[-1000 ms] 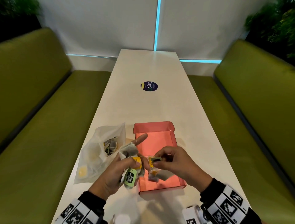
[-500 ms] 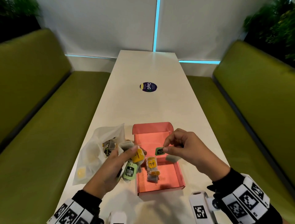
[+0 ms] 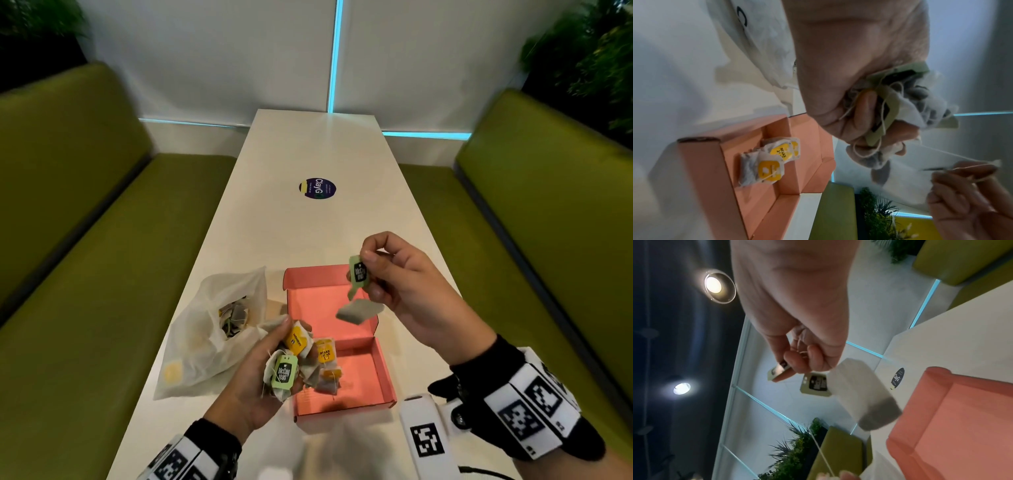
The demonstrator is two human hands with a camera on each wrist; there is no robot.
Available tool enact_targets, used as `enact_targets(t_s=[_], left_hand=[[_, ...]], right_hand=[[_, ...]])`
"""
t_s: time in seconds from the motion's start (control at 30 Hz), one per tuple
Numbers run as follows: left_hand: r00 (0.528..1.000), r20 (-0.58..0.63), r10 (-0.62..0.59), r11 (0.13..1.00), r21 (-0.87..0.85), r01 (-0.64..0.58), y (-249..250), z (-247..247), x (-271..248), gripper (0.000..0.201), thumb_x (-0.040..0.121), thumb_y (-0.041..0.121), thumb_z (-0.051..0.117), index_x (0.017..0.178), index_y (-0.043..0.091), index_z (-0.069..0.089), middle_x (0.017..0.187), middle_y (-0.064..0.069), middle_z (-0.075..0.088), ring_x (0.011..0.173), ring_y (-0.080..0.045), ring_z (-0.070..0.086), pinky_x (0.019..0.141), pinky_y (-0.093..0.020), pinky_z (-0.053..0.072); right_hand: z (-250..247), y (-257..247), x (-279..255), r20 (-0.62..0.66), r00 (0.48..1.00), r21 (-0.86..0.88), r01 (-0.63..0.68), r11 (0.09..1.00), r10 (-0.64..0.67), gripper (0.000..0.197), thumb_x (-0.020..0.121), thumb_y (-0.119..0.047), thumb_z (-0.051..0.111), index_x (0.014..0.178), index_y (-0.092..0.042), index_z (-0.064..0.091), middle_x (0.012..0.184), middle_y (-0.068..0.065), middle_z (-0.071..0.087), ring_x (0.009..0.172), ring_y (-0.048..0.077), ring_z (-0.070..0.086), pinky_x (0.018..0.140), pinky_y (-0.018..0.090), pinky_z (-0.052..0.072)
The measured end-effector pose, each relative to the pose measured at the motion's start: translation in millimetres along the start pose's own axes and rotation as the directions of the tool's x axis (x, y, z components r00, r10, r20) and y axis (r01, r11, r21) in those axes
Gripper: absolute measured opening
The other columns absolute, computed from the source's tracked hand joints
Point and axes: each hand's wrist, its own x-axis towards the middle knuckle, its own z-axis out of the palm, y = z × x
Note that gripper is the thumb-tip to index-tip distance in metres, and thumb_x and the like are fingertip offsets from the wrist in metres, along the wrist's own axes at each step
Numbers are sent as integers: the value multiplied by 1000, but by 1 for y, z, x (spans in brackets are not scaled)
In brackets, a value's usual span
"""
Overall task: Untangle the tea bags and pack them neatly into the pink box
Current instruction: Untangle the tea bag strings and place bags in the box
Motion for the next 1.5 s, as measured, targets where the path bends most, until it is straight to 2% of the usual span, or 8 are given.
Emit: enact_targets(t_s=[0.23,0.37,0.5,0.6,0.73,1.0,1.3,1.5], left_hand=[[998,-13,67,997,36,-66,3,0,-1,40,77,36,72,58,4,57,55,-11,51,42,-19,49,42,-24,39],[998,11,65,997,-45,-64,12,-5,-2,50,39,44,93,60,12,61,52,-6,54,43,-21,53,34,-18,42],[983,37,181,979,88,-183,23,1,-6,63,34,43,95,70,10,55,55,-3,52,47,-20,53,45,-25,47],[956,113,270,959,58,-278,42,12,-13,49,34,31,95,64,12,61,57,-2,57,46,-14,59,46,-23,51],[875,330,355,927,-246,-283,82,33,-29,23,74,12,75,71,2,54,58,-12,58,47,-24,63,45,-24,54],[859,174,481,873,-4,-488,89,54,-36,29,54,29,79,59,15,54,51,0,53,43,-13,56,46,-18,48],[835,3,550,835,2,-550,83,55,-31,17,76,25,54,67,14,44,49,1,47,43,-15,54,43,-14,44],[861,11,509,836,229,-498,72,47,-23,11,70,21,58,75,11,58,55,3,56,47,-9,57,44,-20,48]], right_hand=[[-1,-15,2,52,999,179,-19,984,10,14,74,-13,56,67,-20,66,57,0,51,48,9,42,45,16,27],[-6,-14,3,68,997,85,-53,995,47,16,73,-13,56,67,-23,67,55,-2,47,49,11,32,49,24,18],[-9,-14,-1,118,985,-212,-96,973,123,14,81,-9,62,74,-20,64,60,-1,50,50,6,40,43,14,24],[-12,-16,-2,114,979,-578,-73,813,170,3,89,-19,60,88,-17,62,67,-1,55,52,-1,47,48,13,36],[-29,-15,-3,158,929,-886,-16,463,334,18,80,-39,68,94,-30,59,73,-10,59,54,0,48,56,31,48],[-39,0,-1,119,986,-928,67,367,121,19,78,-16,72,76,-28,58,65,-8,63,63,11,59,65,24,42],[-41,2,-3,40,999,-585,1,811,27,6,81,-3,66,76,-5,64,59,4,63,52,16,59,58,21,46],[-28,-3,-4,4,1000,-373,12,928,-11,12,89,-1,53,81,-2,62,50,-10,56,47,3,45,52,15,43]])
